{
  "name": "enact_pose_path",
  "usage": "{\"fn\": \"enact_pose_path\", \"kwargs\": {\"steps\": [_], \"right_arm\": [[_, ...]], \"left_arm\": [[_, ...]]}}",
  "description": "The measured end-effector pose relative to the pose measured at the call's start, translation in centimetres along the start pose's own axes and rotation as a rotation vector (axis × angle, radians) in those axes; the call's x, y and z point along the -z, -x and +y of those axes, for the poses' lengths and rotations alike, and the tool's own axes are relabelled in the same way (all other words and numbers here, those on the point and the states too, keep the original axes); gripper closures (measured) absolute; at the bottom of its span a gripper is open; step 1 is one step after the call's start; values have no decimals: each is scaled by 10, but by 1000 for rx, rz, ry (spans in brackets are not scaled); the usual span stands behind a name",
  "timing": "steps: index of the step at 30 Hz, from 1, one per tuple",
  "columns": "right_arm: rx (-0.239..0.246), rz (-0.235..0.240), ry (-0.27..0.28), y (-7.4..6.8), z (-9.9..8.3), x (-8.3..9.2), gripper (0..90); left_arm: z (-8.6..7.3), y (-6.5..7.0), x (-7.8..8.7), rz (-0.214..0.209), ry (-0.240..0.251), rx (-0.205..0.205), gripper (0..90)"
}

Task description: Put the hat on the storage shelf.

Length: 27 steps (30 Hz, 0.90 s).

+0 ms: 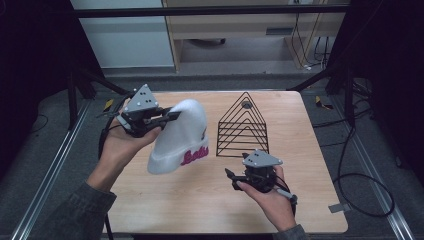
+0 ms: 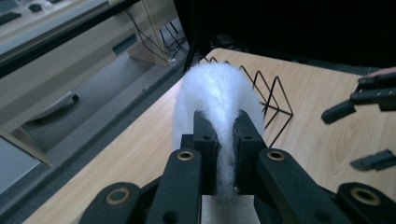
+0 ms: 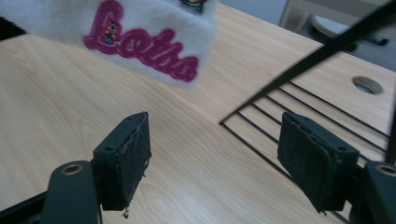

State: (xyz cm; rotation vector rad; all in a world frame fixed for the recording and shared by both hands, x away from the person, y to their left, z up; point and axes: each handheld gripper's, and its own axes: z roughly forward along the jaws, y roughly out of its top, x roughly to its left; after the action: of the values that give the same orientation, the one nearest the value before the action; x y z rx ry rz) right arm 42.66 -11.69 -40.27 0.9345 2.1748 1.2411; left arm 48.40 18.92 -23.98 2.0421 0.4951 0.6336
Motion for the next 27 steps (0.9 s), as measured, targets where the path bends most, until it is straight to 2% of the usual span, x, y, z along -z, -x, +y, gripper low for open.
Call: {"fn": "enact_pose_path", "kwargs": {"steps": [2, 4, 10, 14, 20, 23, 27], "right_arm": [[-1, 30, 17, -3, 5, -2, 240], [-9, 57, 41, -6, 10, -4, 220], [4, 89, 39, -12, 19, -16, 184], [-5, 113, 48, -11, 27, -23, 184], [-5, 160, 62, -3, 47, -32, 182], [0, 195, 54, 2, 56, -37, 218], [22, 212, 51, 2, 61, -39, 397]], "left_arm": [[6, 0, 4, -10, 13, -13, 830], [11, 0, 7, -37, 40, -20, 829], [28, 5, 16, -36, 49, -72, 828], [38, 8, 20, -45, 52, -105, 828], [46, 14, 19, -67, 65, -130, 829], [46, 14, 16, -74, 77, -124, 830], [46, 11, 13, -66, 88, -113, 832]]}}
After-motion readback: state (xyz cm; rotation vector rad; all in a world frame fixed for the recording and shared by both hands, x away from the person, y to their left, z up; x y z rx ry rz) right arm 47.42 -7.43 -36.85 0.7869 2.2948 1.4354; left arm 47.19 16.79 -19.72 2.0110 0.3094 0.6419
